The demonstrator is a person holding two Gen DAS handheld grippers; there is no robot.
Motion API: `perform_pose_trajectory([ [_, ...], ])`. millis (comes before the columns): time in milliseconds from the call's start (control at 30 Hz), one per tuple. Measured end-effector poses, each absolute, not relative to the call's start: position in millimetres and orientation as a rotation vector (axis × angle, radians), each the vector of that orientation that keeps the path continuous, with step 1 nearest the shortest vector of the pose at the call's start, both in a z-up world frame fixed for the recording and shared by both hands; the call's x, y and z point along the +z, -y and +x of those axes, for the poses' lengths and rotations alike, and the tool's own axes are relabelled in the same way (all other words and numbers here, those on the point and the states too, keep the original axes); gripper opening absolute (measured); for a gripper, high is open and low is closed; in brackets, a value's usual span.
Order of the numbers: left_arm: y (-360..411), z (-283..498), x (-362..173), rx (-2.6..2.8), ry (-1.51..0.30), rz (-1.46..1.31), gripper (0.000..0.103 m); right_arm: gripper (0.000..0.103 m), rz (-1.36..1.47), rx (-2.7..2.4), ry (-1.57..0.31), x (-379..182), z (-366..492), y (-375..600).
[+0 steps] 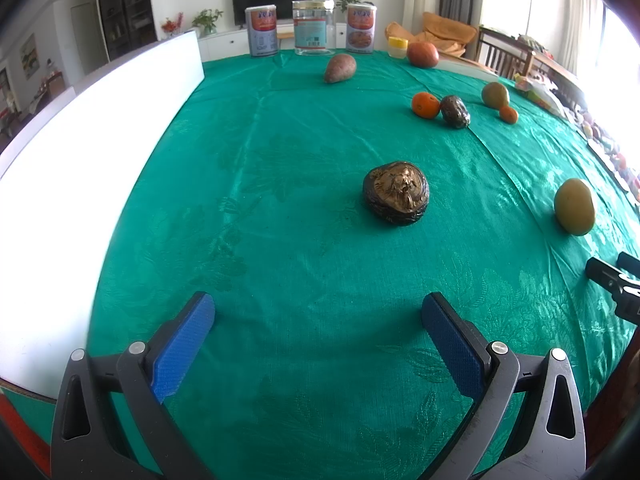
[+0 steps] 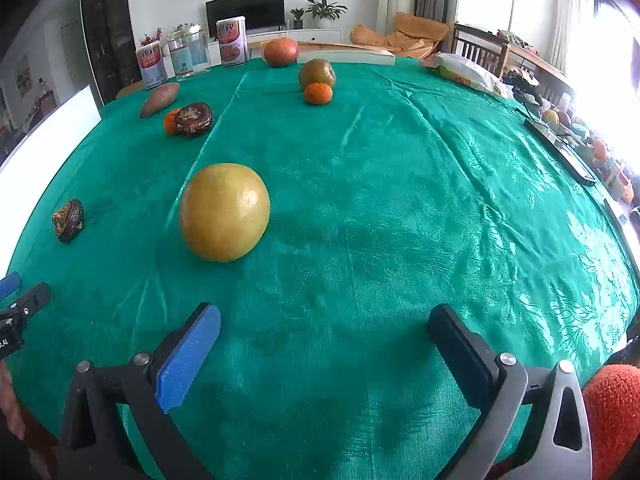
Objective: Organize fruits
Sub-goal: 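Move both open grippers back over the table toward the dark round fruit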
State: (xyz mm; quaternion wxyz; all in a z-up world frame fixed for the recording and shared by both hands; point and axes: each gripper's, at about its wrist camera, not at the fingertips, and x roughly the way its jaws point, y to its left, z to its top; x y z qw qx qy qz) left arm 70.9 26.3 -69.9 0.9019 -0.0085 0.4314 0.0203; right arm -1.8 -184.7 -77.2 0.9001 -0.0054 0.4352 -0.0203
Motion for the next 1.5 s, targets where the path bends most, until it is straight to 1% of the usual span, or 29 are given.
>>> perform_pose_trajectory([
  [733,-26.1,69.8,-69.5,0.031,-0.895,-0.013,0.102,0.103,-0.012,-0.041,-0.901,-77.4,-1.6,184.6],
  [867,-28.6,74.4,-66.3,-0.021,-0.95,-0.014,0.101,0.103,-0.013,-0.041,-0.901,-77.5,-1.6,184.5],
  [1000,-31.2,84.5,-57.0,-0.129,-0.963,-0.084,0.099,0.103,-0.012,-0.041,-0.901,-77.5,-1.4,184.5],
  [1033,-28.0,88.9,-54.9,-0.139,-0.965,-0.08,0.096,0.103,-0.013,-0.041,-0.901,-77.6,-1.5,184.5],
  [1067,-23.3,94.0,-53.2,-0.149,-0.966,-0.064,0.091,0.103,-0.013,-0.041,-0.901,-77.6,-1.5,184.6],
  [1100,-16.9,99.3,-52.6,-0.162,-0.97,-0.047,0.083,0.103,-0.013,-0.041,-0.9,-77.6,-1.5,184.5],
  [1167,-5.1,113.8,-55.1,-0.178,-0.989,-0.018,0.076,0.103,-0.013,-0.04,-0.901,-77.5,-1.4,184.5],
  [1300,10.1,135.9,-58.3,-0.161,-0.98,0.008,0.074,0.103,-0.011,-0.032,-0.897,-77.8,-1.7,184.2],
  [1333,11.6,138.8,-58.3,-0.159,-0.973,0.009,0.072,0.103,-0.01,-0.027,-0.898,-77.6,-1.7,184.5],
  [1367,13.2,141.3,-58.7,-0.152,-0.966,0.012,0.065,0.103,-0.01,-0.02,-0.904,-77.1,-1.5,184.5],
  [1400,14.1,142.6,-58.8,-0.139,-0.954,0.02,0.052,0.103,-0.007,-0.013,-0.913,-76.3,-1.3,185.5],
  [1433,14.9,143.0,-58.7,-0.127,-0.943,0.029,0.044,0.103,0.009,-0.004,-0.92,-74.7,-0.9,187.7],
  [1500,11.9,142.3,-58.1,-0.129,-0.937,0.016,0.042,0.103,0.096,0.022,-0.933,-68.1,1.8,199.9],
])
